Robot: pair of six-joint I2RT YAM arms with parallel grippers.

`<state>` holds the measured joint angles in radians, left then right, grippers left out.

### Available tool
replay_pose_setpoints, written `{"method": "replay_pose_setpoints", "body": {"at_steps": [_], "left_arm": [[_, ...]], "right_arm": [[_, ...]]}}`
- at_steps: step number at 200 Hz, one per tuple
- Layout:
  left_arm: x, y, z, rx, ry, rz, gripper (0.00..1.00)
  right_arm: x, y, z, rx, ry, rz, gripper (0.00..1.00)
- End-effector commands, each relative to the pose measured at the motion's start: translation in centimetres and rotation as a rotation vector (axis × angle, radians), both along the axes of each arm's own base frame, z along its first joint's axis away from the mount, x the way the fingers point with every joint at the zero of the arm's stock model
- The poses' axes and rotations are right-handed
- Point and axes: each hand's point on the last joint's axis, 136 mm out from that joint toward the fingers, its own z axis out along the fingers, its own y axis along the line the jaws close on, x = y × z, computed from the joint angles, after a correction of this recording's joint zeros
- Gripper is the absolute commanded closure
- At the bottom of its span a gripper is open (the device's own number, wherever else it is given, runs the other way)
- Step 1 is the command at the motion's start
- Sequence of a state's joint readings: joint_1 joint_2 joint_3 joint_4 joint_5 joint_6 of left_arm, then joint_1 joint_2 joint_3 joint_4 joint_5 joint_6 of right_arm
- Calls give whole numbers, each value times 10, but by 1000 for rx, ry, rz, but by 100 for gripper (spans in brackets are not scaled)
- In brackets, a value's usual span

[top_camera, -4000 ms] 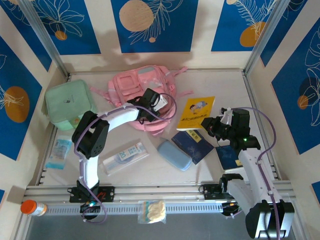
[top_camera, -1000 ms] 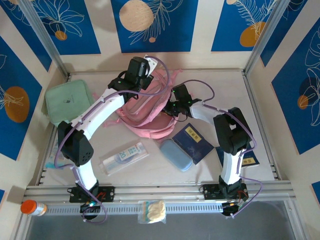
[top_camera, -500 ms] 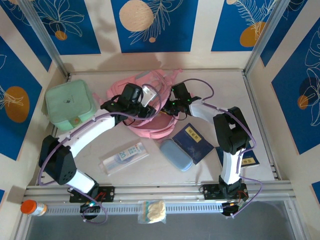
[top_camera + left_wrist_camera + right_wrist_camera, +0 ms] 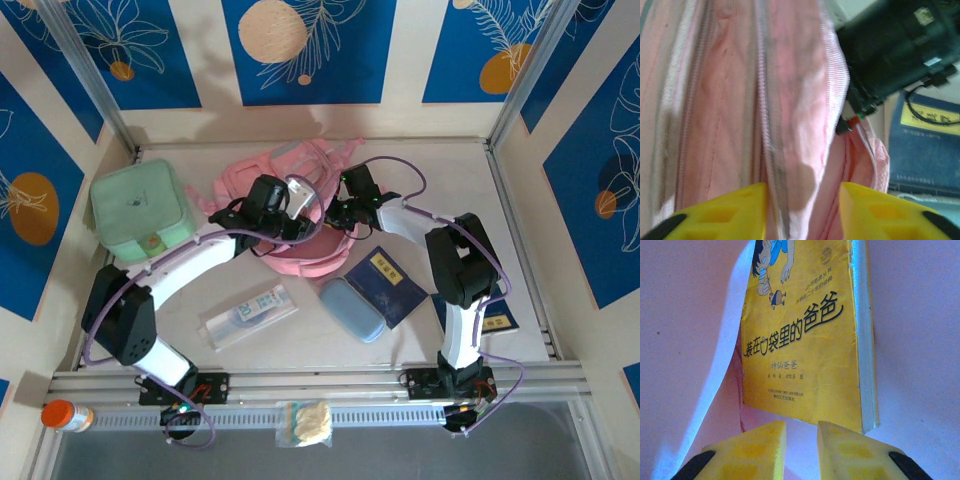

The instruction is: Pack the student bag

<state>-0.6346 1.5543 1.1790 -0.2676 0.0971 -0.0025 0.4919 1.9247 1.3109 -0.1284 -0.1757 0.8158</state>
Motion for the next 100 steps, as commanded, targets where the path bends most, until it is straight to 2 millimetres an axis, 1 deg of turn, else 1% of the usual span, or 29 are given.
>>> {"method": "replay_pose_setpoints", "body": {"at_steps": [1,12,24,39,52,60,67,90,100], "left_arm": [[20,4,0,35,-67,71,70],[25,6,-1,48,-71,82,73],[25,1,-1,45,-70,64,76],[29,0,1,43,-78,72,88],[31,0,7,38,-88,72,92],[33,0,14,34,-108,78,95],[37,4,20,39,-126,101,100],[46,19,48,57,-193,183,100],[49,24,60,57,-226,206,100]], "right_arm": [[-4,18,17,39,-33,48,77],[-5,19,16,43,-27,52,78],[-7,20,13,46,-19,52,78],[-9,18,11,46,-11,41,78],[-14,20,9,48,-8,46,78],[-17,20,7,40,-2,46,78],[-21,21,6,34,8,43,79],[-30,20,5,51,41,24,81],[-34,21,1,48,58,14,82]]}}
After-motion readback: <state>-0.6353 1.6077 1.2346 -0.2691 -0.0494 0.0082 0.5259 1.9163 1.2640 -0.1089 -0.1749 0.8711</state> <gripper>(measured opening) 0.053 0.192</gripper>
